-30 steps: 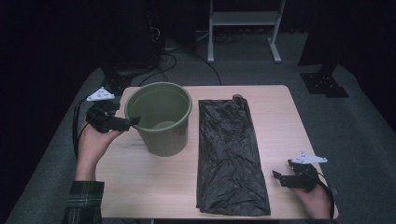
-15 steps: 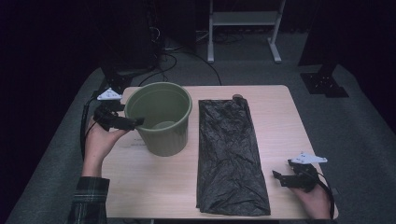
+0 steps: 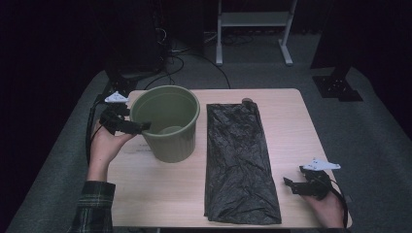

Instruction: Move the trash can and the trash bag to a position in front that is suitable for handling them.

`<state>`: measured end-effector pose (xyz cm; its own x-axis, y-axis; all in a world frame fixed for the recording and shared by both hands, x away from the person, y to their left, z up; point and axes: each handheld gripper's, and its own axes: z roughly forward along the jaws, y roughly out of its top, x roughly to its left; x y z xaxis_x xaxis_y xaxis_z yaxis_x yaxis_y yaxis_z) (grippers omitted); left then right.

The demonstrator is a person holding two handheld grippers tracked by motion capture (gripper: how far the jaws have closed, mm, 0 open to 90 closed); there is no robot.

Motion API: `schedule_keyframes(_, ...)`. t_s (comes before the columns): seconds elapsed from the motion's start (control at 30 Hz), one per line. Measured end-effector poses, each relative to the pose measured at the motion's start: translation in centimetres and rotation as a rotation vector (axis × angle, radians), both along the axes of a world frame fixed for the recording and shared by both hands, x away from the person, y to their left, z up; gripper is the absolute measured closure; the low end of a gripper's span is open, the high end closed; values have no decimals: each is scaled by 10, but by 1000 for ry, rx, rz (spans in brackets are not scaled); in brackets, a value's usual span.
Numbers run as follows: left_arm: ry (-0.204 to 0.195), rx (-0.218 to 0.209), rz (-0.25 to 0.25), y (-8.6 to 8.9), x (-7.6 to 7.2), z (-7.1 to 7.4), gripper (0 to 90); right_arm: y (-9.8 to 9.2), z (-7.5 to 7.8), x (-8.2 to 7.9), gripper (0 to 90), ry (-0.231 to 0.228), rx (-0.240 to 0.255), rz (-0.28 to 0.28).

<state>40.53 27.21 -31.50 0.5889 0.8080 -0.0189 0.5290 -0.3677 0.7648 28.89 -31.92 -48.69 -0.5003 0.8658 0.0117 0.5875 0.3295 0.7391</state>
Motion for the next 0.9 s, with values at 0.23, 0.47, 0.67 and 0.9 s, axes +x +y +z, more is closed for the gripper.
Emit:
schedule_keyframes(0.23,7,1,5,-4,-2,-1,0,0,0,0,176,0,0,0)
schedule_keyframes(0.47,6,6,-26,-11,-12,-1,0,0,0,0,176,0,-2,0)
schedule_keyframes(0.67,1,-10,-51,-16,-25,-3,0,0,0,0,176,0,-1,1)
schedule_keyframes(0.9,-7,-16,-83,-24,-40,-4,0,0,0,0,176,0,-2,1)
